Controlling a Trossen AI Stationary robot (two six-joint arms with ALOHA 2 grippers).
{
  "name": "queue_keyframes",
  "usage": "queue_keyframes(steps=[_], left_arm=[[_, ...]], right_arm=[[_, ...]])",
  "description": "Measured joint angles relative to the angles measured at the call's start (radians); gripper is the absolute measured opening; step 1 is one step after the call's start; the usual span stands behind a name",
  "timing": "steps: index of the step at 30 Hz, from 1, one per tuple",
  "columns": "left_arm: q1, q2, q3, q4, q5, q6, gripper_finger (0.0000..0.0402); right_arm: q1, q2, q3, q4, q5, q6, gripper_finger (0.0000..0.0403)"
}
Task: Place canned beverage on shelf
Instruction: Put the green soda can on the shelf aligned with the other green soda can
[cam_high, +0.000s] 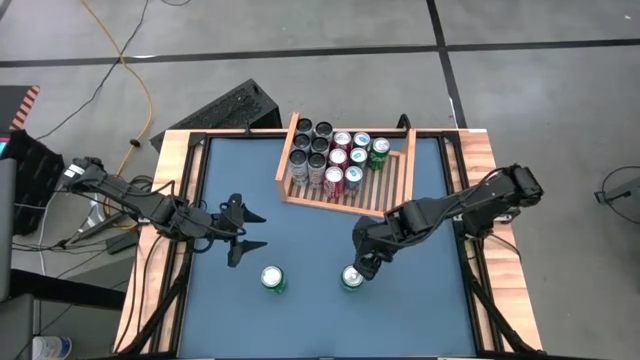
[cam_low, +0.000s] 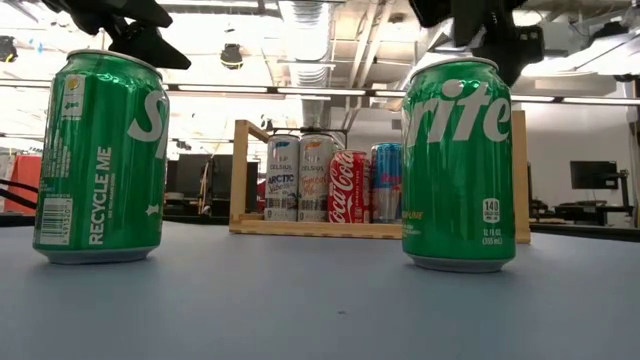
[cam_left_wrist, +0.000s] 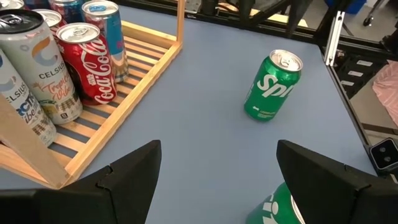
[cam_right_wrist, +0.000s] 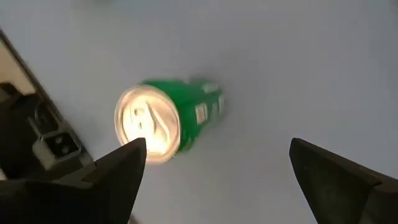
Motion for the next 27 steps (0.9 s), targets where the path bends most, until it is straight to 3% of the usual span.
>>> queue_keyframes(steps=[4, 11, 27], left_arm=[[0.0, 0.0, 0.0, 0.0, 0.0, 0.0, 0.0306], [0.0, 0.0, 0.0, -0.002, 0.0, 0.0, 0.0306], [0.0, 0.0, 0.0, 0.009, 0.0, -0.002, 0.0306]], right_arm=[[-0.016, 0.002, 0.001, 0.007, -0.086, 0.03, 0.0382], [0.012, 0.002, 0.001, 0.027, -0.072, 0.12, 0.0382], [0.163, 0.002, 0.001, 0.31, 0.158, 0.191, 0.0382]])
